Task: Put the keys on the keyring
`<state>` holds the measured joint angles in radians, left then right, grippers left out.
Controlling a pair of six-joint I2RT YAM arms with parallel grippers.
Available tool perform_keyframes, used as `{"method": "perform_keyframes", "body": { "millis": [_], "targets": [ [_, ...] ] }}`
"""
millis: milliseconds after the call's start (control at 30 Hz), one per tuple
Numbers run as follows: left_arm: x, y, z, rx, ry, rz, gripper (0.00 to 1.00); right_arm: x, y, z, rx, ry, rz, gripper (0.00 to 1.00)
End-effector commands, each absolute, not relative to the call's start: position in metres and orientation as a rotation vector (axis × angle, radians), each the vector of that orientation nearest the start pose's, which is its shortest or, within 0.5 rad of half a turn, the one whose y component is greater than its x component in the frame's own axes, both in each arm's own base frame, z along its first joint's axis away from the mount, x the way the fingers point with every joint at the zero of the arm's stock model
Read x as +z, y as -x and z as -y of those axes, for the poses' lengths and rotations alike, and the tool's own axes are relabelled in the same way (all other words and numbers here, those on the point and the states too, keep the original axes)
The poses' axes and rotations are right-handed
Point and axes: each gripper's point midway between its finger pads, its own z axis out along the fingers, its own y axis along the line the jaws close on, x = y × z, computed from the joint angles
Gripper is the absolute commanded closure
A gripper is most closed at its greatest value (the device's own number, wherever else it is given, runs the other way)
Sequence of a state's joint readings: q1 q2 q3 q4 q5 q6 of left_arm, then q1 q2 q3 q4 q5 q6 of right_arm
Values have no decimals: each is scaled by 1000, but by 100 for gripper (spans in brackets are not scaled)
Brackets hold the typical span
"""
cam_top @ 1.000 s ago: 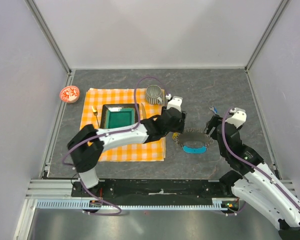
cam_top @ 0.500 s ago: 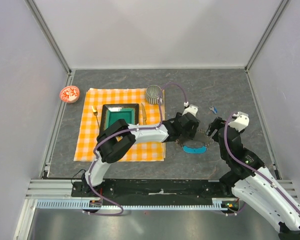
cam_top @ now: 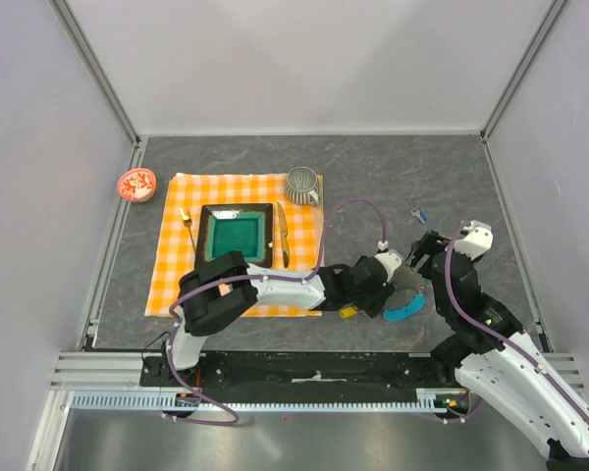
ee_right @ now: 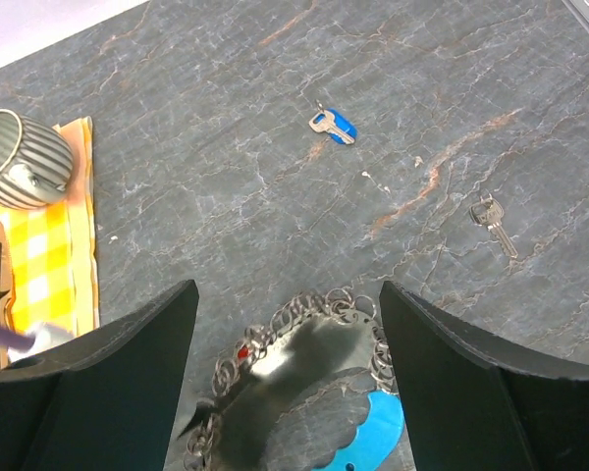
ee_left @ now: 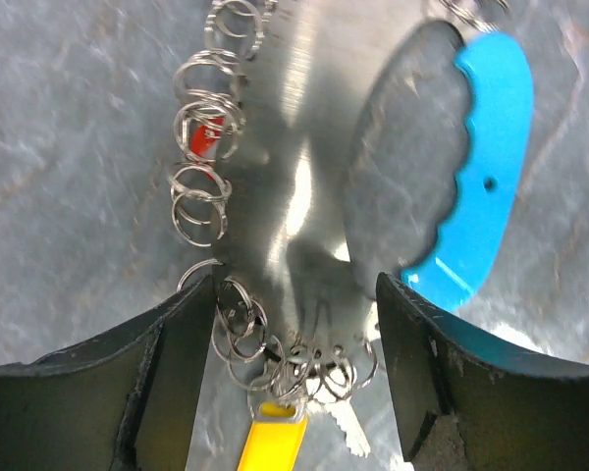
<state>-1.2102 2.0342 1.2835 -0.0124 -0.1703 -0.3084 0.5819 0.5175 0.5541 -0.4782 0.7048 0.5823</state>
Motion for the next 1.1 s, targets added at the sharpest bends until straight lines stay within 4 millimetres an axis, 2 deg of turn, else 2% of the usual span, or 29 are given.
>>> {"method": "perform_keyframes", "body": {
  "millis": [0,100,200,433,500,667,800,1033,1067],
  "targets": [
    [79,-190,468,-648,-942,-2042,27,198,-238,-41,103,-433,-1808,17],
    [103,-196,454,-643,-818,-2035,26,199,-238,-42,115,-431,-1804,17],
    [105,-193,448,-655,-759,-2081,27,197,-238,-44,124,-421,-1809,17],
    [87,-191,446,-627,-783,-2120,37,192,-240,-51,138,-387,-1836,18],
    [84,-185,452,-661,-838,-2123,39,191,-240,-52,140,-383,-1840,18],
    [70,-178,453,-670,-945,-2134,45,191,-239,-53,146,-374,-1843,18],
    [64,-165,457,-737,-1034,-2145,47,190,-240,-55,151,-368,-1848,17],
    [53,-147,460,-803,-1109,-2207,55,187,-240,-57,154,-353,-1863,18],
    [52,-146,460,-807,-1111,-2216,59,186,-240,-57,152,-351,-1864,18]
  ]
}}
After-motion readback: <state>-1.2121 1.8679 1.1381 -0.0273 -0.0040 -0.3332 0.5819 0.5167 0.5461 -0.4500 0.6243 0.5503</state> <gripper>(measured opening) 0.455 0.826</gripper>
